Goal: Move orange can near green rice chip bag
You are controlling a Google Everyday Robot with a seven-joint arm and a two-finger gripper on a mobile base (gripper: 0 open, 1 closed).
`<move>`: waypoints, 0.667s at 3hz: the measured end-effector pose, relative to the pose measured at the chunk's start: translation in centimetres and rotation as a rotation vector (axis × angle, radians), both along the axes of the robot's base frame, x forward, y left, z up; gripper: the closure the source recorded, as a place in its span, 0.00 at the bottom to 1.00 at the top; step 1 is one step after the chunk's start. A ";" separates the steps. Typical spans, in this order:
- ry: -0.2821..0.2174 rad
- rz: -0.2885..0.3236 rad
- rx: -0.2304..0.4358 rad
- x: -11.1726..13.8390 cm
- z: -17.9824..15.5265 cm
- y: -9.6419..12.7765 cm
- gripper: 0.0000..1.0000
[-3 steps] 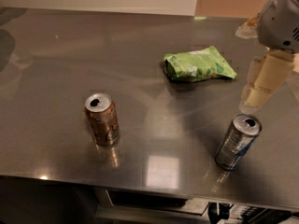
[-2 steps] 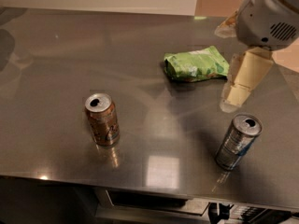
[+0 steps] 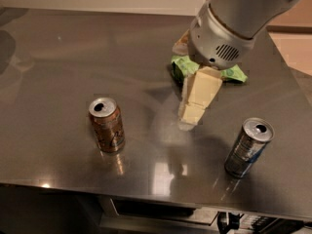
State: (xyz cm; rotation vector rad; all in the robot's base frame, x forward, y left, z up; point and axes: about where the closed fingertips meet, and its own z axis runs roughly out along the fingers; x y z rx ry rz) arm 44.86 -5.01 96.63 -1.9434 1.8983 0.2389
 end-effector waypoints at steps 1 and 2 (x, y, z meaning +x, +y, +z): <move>0.034 0.057 0.051 0.0 -1.8 4.7 0.00; 0.051 0.090 0.090 -0.1 -2.9 8.6 0.00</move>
Offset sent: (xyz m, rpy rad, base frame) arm 0.0008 0.1341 -0.0469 0.1413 0.0820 0.1269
